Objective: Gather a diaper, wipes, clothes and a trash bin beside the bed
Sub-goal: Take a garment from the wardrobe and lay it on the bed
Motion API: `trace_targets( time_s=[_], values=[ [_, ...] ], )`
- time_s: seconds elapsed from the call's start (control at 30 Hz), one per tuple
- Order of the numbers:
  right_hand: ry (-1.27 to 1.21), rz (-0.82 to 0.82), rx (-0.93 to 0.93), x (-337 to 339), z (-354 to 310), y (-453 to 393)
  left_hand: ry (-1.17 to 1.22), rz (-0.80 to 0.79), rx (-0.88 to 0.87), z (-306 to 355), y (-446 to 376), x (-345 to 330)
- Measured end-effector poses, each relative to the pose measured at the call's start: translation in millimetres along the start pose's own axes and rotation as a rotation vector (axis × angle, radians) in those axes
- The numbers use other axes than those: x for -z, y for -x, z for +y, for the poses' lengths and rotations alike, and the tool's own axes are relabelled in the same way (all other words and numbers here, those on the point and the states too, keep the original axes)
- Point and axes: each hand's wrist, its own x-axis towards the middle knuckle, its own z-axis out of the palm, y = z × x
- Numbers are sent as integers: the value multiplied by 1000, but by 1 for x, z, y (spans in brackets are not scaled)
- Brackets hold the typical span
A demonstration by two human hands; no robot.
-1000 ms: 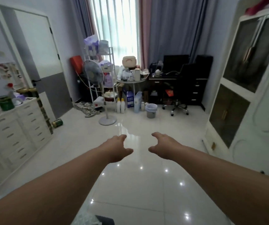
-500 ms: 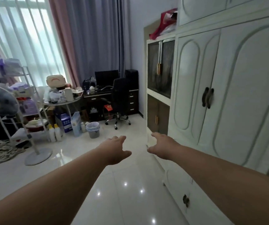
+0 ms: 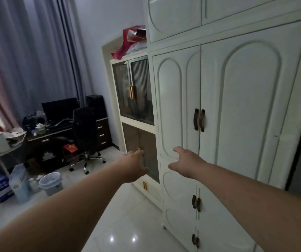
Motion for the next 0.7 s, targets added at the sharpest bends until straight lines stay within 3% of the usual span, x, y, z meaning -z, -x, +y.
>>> trace_targets(
  time_s=[0.33, 0.7],
  values=[
    [-152, 123, -150, 39, 57, -89, 23, 26, -191, 57, -132, -8],
    [-461, 158, -91, 71, 108, -225, -99, 225, -308, 128, -286, 9]
  ],
)
